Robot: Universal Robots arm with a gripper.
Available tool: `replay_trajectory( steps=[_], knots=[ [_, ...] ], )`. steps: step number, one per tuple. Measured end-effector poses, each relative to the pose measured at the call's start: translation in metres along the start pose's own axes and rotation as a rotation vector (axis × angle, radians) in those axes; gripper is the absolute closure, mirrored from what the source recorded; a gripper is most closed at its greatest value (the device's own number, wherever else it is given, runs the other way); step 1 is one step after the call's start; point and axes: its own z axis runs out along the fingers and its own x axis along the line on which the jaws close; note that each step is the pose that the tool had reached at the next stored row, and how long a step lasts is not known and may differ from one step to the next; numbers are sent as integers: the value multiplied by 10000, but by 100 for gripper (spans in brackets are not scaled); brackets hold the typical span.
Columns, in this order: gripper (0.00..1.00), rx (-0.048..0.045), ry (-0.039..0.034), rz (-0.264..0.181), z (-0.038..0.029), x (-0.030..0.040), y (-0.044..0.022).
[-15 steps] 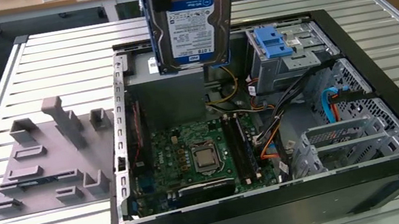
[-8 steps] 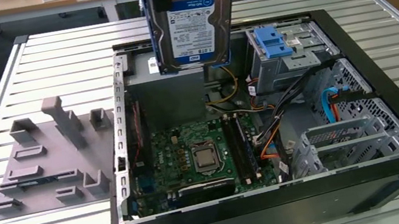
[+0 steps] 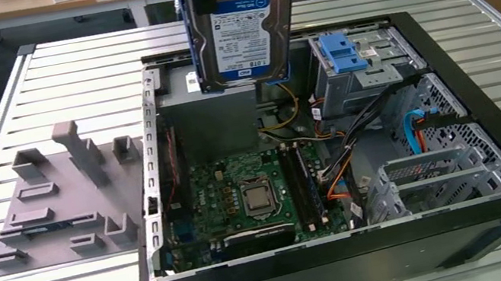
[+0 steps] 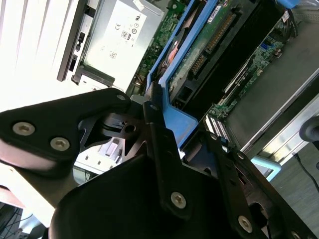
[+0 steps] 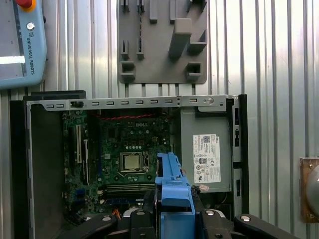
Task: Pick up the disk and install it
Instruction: 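Insert the disk into the insertion slot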
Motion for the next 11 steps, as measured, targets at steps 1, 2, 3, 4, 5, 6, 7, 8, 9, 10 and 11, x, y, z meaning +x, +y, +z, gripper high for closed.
replay_trajectory(
  steps=[1,2,3,4,5,6,7,8,9,10,11],
  knots=[
    [64,1,0,0,0,0,0],
    [64,0,1,0,0,0,0],
    [64,1,4,0,0,0,0],
    [64,0,6,-1,0,0,-1],
    [64,0,7,-1,0,2,0],
    [64,0,8,-1,0,11,-1],
    [64,0,7,-1,0,29,-2],
    [64,0,7,-1,0,55,-2],
    [64,-1,8,0,0,93,-4],
    [64,0,7,0,1,137,-5],
    [64,1,6,0,2,182,-6]
  ],
)
